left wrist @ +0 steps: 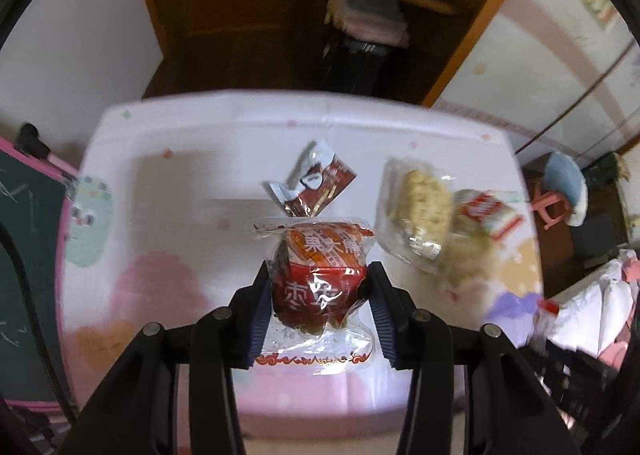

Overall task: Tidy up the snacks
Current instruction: 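Grasp the red date cake with the left gripper while the right grasps the barcode-labelled bag, then carry both snacks over the white tray and release them inside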

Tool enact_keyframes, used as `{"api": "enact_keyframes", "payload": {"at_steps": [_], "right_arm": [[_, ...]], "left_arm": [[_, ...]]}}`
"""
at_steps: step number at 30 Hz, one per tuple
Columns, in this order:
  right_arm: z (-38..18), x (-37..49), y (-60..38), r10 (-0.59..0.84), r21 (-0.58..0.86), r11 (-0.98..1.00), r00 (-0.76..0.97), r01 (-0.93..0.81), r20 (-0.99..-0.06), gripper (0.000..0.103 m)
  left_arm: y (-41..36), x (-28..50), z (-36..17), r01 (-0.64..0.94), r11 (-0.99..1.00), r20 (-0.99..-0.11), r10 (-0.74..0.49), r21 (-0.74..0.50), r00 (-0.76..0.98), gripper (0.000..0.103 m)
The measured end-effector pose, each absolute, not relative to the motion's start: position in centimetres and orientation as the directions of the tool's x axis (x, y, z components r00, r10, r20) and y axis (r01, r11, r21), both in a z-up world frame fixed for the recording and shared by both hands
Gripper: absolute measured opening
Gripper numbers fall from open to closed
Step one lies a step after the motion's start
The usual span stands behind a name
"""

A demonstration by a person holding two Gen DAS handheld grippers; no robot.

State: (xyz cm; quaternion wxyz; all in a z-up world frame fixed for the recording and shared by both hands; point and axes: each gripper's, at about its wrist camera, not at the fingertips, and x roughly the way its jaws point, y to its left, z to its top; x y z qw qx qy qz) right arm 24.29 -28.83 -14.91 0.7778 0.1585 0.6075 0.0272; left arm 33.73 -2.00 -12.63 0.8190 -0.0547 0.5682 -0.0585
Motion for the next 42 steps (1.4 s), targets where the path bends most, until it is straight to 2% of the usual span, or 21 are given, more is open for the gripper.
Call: {"api": "enact_keyframes", "payload": {"at_steps": [8, 15, 20, 24, 26, 29, 31, 32, 33, 36, 42], "right_arm": [[-3.3, 17.3, -26.6, 0.258, 0.281, 0.960, 0.463, -0.020, -0.848, 0.042], [3.1, 7.8, -21.7, 0.287, 0.202, 0.957, 0.598, -0.207, -0.748, 0.042], [3.0, 2.4, -18.3, 0.259, 0.108, 0.959, 0.656, -0.262, -0.709, 0.043], [0.3, 1.1, -16.2, 0.195, 0.037, 0.968, 0.645, -0.249, -0.739, 0.043], [-1.4, 0.9, -15.4, 0.171, 0.010, 0.968, 0.627, -0.251, -0.760, 0.043], [-3.7, 1.2, -14.5, 0.143, -0.010, 0.969, 0.590, -0.248, -0.795, 0.045], [-4.4, 1.0, -13.9, 0.122, -0.019, 0.972, 0.572, -0.234, -0.811, 0.046], [-4.7, 0.9, -13.7, 0.104, -0.029, 0.975, 0.567, -0.221, -0.817, 0.050], [-4.8, 0.7, -13.6, 0.089, -0.036, 0.978, 0.569, -0.206, -0.818, 0.055], [-4.9, 0.0, -13.7, 0.083, -0.032, 0.981, 0.571, -0.189, -0.817, 0.063], [-6.0, -1.0, -15.1, 0.148, 0.075, 0.984, 0.511, -0.161, -0.847, 0.065]], "left_arm": [[0.1, 23.1, -0.6, 0.153, 0.975, -0.852, -0.218, -0.164, 0.476, 0.044], [0.3, 11.5, 5.1, 0.262, 0.955, -0.757, -0.274, -0.140, 0.593, 0.045], [0.6, 5.2, 4.4, 0.281, 0.952, -0.712, -0.278, -0.118, 0.645, 0.045], [0.9, 2.2, 1.2, 0.266, 0.953, -0.720, -0.285, -0.144, 0.632, 0.046], [0.7, 1.6, -0.9, 0.257, 0.959, -0.733, -0.260, -0.120, 0.629, 0.048], [0.5, 1.2, -3.1, 0.217, 0.975, -0.751, -0.184, -0.056, 0.634, 0.057], [0.5, 0.6, -3.8, 0.218, 0.975, -0.751, -0.177, -0.045, 0.636, 0.074], [0.6, 0.2, -3.8, 0.215, 0.976, -0.741, -0.169, -0.034, 0.650, 0.087], [0.7, -0.3, -3.8, 0.204, 0.979, -0.724, -0.154, -0.018, 0.673, 0.091], [0.7, -1.0, -3.5, 0.201, 0.980, -0.701, -0.130, 0.019, 0.701, 0.095], [1.3, -1.6, -4.2, 0.213, 0.977, -0.713, -0.168, -0.027, 0.681, 0.095]]}}
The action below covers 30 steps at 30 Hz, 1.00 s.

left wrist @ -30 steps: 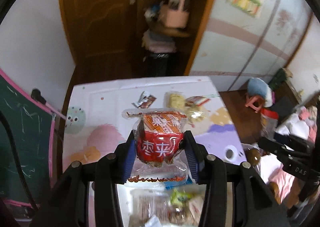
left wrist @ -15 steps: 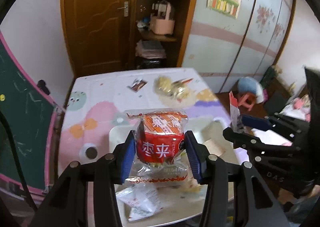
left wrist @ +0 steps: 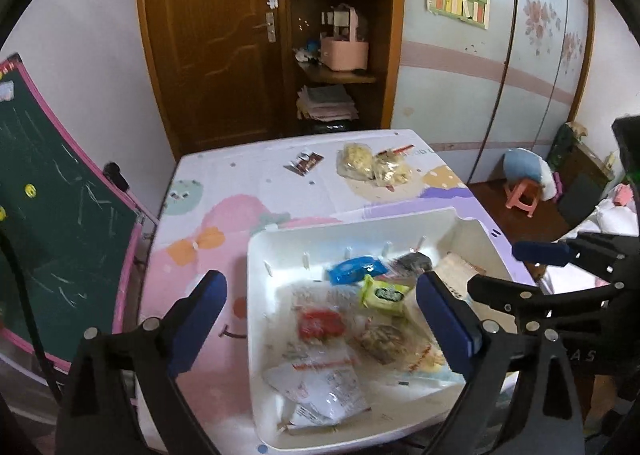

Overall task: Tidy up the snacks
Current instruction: 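Carry both snacks over the white tray and release them inside, then move both grippers back to the last snacks on the table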

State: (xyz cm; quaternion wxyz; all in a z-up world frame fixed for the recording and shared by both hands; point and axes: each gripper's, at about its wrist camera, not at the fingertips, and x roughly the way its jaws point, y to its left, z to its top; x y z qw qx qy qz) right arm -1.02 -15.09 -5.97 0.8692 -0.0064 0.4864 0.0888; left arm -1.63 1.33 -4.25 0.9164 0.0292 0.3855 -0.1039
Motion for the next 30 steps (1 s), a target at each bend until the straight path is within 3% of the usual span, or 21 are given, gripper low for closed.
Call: {"api": "enact_keyframes", "payload": {"at_steps": [22, 30], "right_arm": [[-9.4, -0.5, -16.4, 0.201, 0.174, 0.979, 0.400, -0.104, -0.894, 0.065], [-10.3, 0.3, -17.0, 0.210, 0.188, 0.978, 0.386, -0.093, -0.898, 0.070]], "left_arm": [[0.1, -1.1, -5.6, 0.236, 0.971, -0.744, -0.193, -0.048, 0.640, 0.095], [-0.9, -0.2, -6.4, 0.264, 0.964, -0.765, -0.198, -0.038, 0.613, 0.095]]}}
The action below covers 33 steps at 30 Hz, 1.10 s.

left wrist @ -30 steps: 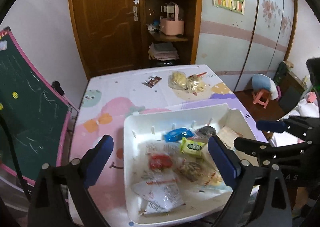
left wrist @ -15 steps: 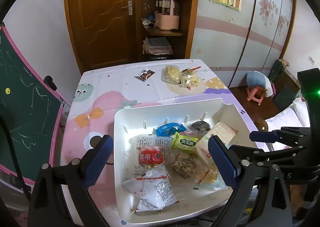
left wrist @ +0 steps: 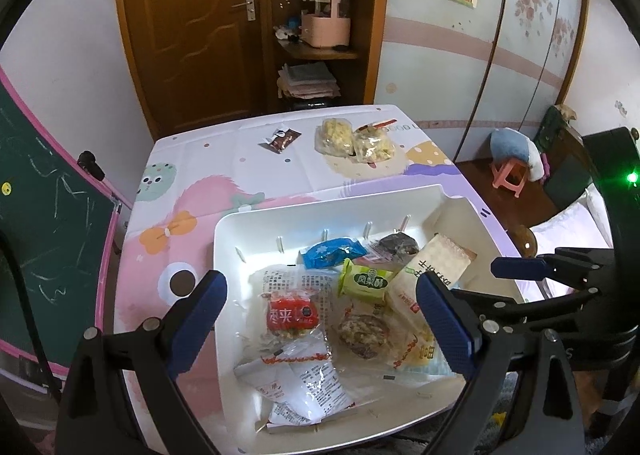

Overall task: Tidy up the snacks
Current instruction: 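Move both grippers back to the last snacks on the table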

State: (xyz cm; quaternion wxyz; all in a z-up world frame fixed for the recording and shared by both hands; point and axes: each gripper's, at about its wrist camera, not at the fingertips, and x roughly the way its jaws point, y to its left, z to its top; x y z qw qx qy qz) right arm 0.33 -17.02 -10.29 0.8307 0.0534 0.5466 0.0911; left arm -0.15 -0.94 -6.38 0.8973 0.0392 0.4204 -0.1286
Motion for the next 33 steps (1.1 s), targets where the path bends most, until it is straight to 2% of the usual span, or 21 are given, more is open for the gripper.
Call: {"api": "enact_keyframes", "payload": {"at_steps": [9, 17, 20, 26, 33], "right_arm": [[-10.0, 3.0, -18.5, 0.197, 0.174, 0.980, 0.412, -0.091, -0.890, 0.071], [-3.9, 8.1, -21.1, 0.110, 0.043, 0.990, 0.548, -0.132, -0.829, 0.071], [-1.8, 10.9, -22.6, 0.077, -0.002, 0.991, 0.583, -0.134, -0.809, 0.071], [1.3, 18.3, -25.5, 0.025, -0.059, 0.990, 0.563, -0.131, -0.826, 0.071], [2.0, 25.6, -27.7, 0.000, -0.087, 0.986, 0.529, -0.140, -0.848, 0.075]], "left_arm": [[-1.5, 2.6, -5.7, 0.262, 0.965, -0.761, -0.180, -0.014, 0.623, 0.095], [-1.5, 8.7, -1.0, 0.305, 0.952, -0.746, -0.185, 0.025, 0.640, 0.095], [-1.8, 11.7, 1.5, 0.313, 0.947, -0.729, -0.164, 0.073, 0.665, 0.095], [-3.1, 19.0, 5.1, 0.324, 0.931, -0.726, -0.105, 0.169, 0.680, 0.095], [-4.9, 28.4, 4.6, 0.329, 0.901, -0.753, -0.004, 0.283, 0.658, 0.095]]}}
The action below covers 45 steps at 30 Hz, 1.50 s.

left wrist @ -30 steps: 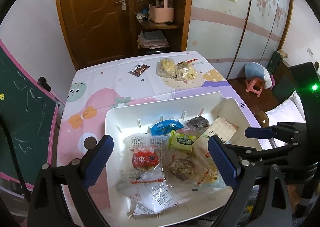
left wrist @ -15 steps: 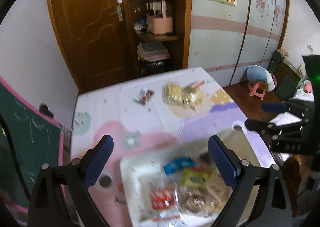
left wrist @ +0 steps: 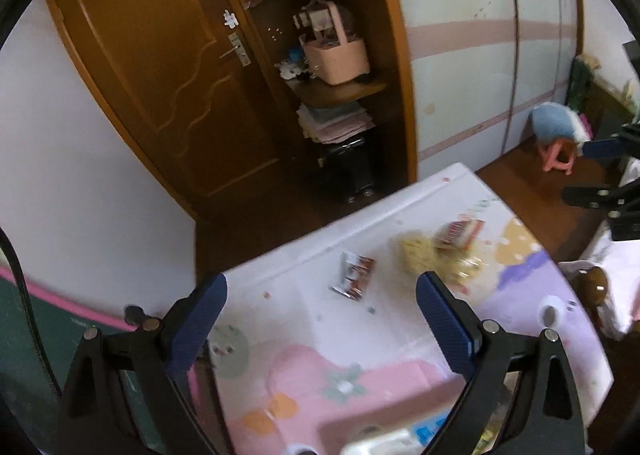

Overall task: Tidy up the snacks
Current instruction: 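Move both grippers back to the last snacks on the table, then grasp the brown chocolate wrapper with the left gripper while the right grasps the clear cake bag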

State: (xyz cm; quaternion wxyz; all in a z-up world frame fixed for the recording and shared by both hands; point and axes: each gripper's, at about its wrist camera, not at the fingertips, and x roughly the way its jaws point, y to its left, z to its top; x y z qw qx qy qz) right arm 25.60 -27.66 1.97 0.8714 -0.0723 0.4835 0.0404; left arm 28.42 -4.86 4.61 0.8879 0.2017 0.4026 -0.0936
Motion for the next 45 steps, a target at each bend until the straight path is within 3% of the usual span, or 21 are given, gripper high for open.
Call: {"api": "enact_keyframes", "payload": {"at_steps": [6, 11, 17, 23, 34, 37, 39, 44, 45], "right_arm": [[-4.0, 30.4, -28.0, 0.022, -0.050, 0.987, 0.441, -0.152, -0.897, 0.076], [-11.9, 31.9, -27.6, 0.074, 0.033, 0.990, 0.312, -0.135, -0.947, 0.076], [-18.3, 32.2, -25.8, 0.084, 0.037, 0.980, 0.241, -0.194, -0.967, 0.078], [-20.2, 32.8, -25.4, 0.141, 0.091, 0.978, 0.270, -0.190, -0.952, 0.084], [-22.2, 33.4, -25.4, 0.199, 0.155, 0.972, 0.273, -0.175, -0.941, 0.087], [-22.6, 33.5, -25.4, 0.200, 0.158, 0.973, 0.265, -0.170, -0.943, 0.087], [-22.7, 33.5, -25.2, 0.192, 0.150, 0.974, 0.270, -0.168, -0.943, 0.087], [-22.7, 33.1, -24.8, 0.174, 0.127, 0.977, 0.292, -0.174, -0.940, 0.072], [-22.6, 33.0, -24.8, 0.172, 0.122, 0.976, 0.298, -0.181, -0.939, 0.069]], "left_arm": [[-5.8, 35.5, -2.1, 0.379, 0.851, -0.810, 0.088, 0.364, 0.580, 0.095], [-5.4, 39.7, -10.5, 0.399, 0.854, -0.886, 0.140, 0.334, 0.443, 0.095], [-5.4, 42.4, -16.5, 0.398, 0.889, -0.935, 0.083, 0.226, 0.344, 0.095], [-5.8, 44.1, -20.6, 0.363, 0.923, -0.959, 0.024, 0.131, 0.283, 0.091], [-4.7, 44.5, -23.9, 0.278, 0.960, -0.973, -0.050, 0.016, 0.227, 0.075], [-4.5, 44.2, -23.9, 0.277, 0.961, -0.970, -0.070, -0.003, 0.233, 0.067], [-4.7, 43.8, -23.7, 0.289, 0.957, -0.968, -0.087, -0.015, 0.235, 0.054], [-5.8, 42.8, -23.3, 0.325, 0.945, -0.960, -0.069, 0.024, 0.273, 0.045], [-5.8, 42.6, -23.2, 0.326, 0.945, -0.957, -0.075, 0.021, 0.279, 0.039]]}}
